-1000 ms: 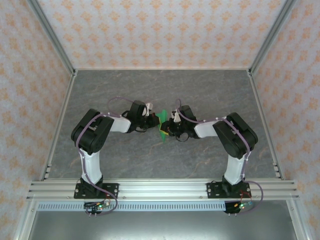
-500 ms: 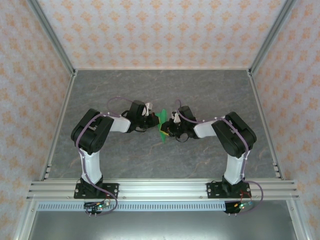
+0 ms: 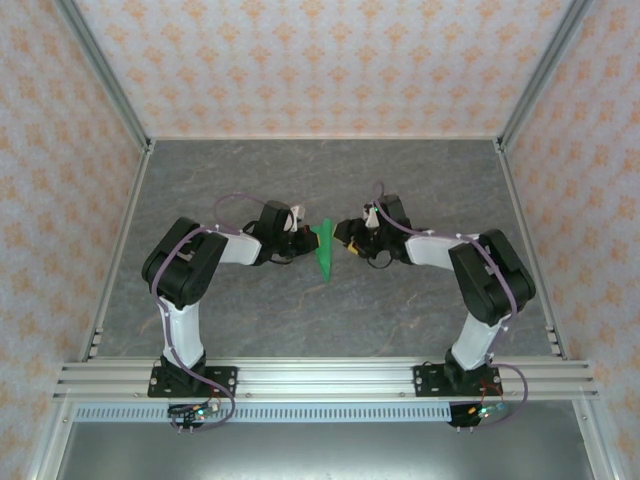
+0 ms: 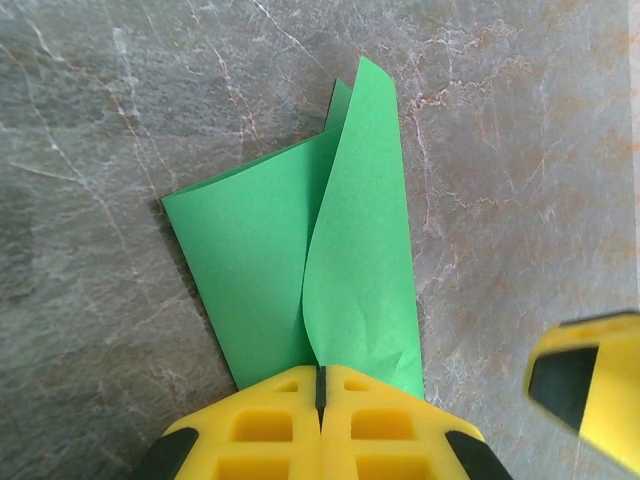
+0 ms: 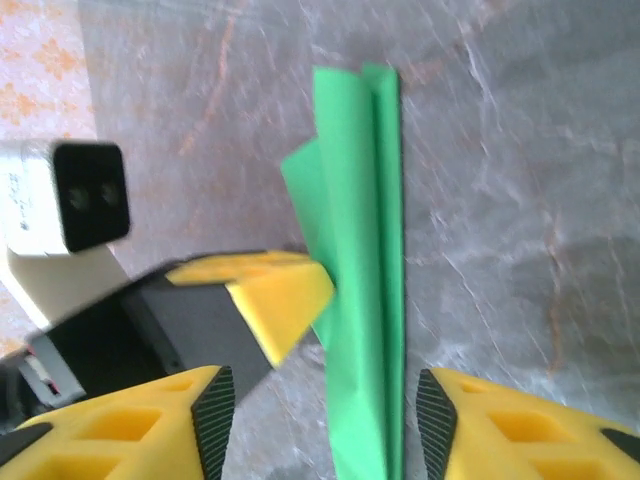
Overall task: Fold a paper plane with a square sheet of paper (fold left side to right side)
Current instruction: Fold the wing for the fifth time at the center of the table.
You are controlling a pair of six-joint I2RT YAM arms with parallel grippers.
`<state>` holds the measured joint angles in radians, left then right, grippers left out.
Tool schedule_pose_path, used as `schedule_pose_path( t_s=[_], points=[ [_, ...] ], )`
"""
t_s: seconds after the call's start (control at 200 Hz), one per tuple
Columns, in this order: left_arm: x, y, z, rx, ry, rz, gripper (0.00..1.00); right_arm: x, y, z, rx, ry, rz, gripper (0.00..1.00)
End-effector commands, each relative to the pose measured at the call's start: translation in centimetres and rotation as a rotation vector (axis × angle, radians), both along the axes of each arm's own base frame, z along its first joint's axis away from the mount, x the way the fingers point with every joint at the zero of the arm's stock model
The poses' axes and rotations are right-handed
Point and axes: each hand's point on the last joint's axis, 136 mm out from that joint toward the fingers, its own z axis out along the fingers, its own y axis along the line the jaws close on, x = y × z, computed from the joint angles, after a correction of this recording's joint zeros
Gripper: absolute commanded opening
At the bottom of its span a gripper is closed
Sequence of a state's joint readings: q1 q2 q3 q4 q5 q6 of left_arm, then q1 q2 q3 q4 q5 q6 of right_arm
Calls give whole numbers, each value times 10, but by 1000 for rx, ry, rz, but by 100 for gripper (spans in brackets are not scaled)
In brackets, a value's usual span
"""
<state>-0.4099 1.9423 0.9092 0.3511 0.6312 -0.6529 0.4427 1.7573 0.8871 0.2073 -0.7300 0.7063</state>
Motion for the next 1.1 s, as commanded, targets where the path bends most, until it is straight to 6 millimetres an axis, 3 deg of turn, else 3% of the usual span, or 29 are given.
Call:
schedule_pose_path(
  t_s=[0.0,0.105,0.34,1.096],
  points=[
    [5,21,-20,64,21,51,0,15,7,8,-29,-21,7,63],
    [5,20,-19,58,22,49,0,32,7,1,-63,1,-33,72],
    [5,20,-19,55,22,46,0,55,24,-8,-39,30,-52,80],
    [4,19,-19,46,23,40,0,61,45,-20,-59,48,-4,80]
  ],
)
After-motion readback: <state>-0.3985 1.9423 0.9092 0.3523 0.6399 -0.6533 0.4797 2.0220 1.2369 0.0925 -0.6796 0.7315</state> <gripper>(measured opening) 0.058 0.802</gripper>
